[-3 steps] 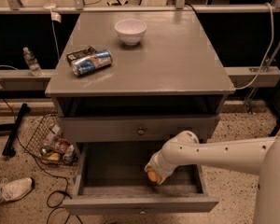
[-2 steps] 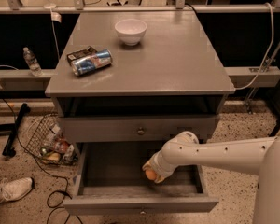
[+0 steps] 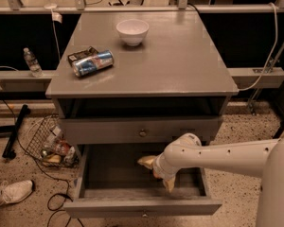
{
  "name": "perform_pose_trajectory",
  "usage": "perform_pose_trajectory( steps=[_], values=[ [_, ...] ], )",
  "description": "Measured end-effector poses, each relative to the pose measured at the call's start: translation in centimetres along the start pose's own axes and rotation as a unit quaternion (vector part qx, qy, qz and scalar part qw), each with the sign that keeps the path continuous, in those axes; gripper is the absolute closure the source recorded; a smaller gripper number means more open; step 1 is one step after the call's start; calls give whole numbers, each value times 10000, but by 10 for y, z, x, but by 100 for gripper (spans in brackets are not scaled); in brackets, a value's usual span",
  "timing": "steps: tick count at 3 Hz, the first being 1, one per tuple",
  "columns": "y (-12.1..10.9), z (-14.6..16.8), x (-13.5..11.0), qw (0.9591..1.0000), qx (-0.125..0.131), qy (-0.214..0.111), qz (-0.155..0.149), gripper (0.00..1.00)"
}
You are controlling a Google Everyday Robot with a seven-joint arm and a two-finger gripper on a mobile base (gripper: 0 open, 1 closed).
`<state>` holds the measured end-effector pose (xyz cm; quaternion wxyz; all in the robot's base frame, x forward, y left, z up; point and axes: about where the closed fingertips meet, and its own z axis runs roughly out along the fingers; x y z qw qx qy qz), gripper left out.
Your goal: Place orange into middle drawer
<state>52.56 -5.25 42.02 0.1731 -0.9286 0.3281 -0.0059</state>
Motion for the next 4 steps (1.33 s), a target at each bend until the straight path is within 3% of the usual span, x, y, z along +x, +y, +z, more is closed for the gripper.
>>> perform_pose_trajectory(
  steps=[1,2,3,4],
  values=[
    [0,0,0,10000,-1,0,0,0],
    [5,-11,10,9997,-102,232,-38,0],
    [26,-45,40,9966,-389,730,29,0],
    [48,-69,64,9938,-545,952,166,0]
  ],
)
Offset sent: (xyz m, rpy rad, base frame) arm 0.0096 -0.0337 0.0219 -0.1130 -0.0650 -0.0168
